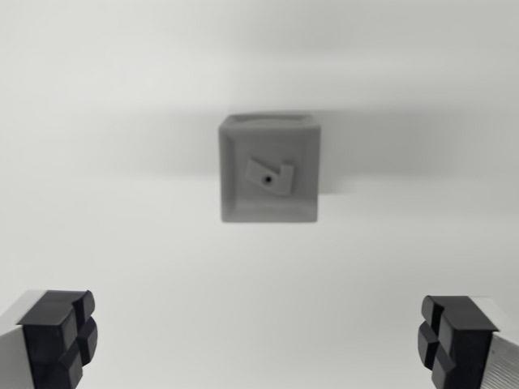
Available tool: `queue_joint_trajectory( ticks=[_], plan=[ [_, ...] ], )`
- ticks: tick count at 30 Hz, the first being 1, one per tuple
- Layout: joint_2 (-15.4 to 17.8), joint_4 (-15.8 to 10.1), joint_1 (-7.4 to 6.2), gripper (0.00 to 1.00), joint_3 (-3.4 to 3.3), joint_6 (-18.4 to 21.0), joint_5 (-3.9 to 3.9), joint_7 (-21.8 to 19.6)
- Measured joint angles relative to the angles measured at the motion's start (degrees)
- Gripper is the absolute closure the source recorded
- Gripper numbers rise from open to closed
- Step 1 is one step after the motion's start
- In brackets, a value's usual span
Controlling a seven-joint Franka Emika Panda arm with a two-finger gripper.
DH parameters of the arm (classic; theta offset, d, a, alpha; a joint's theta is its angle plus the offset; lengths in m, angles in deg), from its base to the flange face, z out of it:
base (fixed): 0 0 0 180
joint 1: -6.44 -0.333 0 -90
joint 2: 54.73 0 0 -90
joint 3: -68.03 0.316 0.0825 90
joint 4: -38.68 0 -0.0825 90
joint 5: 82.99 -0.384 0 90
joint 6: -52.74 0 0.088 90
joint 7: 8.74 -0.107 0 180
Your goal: Destack cube
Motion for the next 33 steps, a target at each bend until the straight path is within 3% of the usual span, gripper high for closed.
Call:
queue_joint_trajectory(
  ticks=[15, 33],
  plan=[
    [6.4, 2.4, 0.0, 0.0, 0.0, 8.7, 0.07, -0.1],
    [10.8, 6.0, 0.0, 0.0, 0.0, 16.8, 0.12, -0.2]
  ],
)
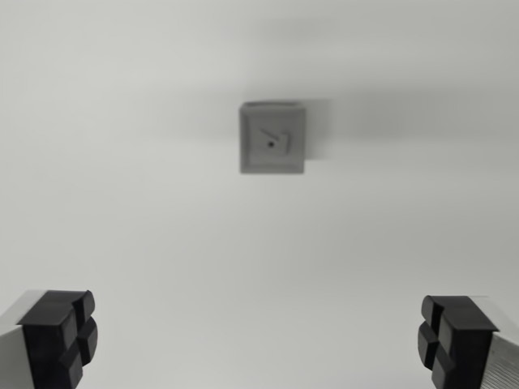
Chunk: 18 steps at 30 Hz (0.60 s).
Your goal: Destack cube
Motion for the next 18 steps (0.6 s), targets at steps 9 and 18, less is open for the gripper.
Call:
queue_joint_trajectory(
  ticks=[9, 18],
  plan=[
    [1.0, 1.3, 0.0, 0.0, 0.0, 2.3, 0.01, 0.0],
    [1.1, 1.6, 0.0, 0.0, 0.0, 2.8, 0.01, 0.0]
  ],
)
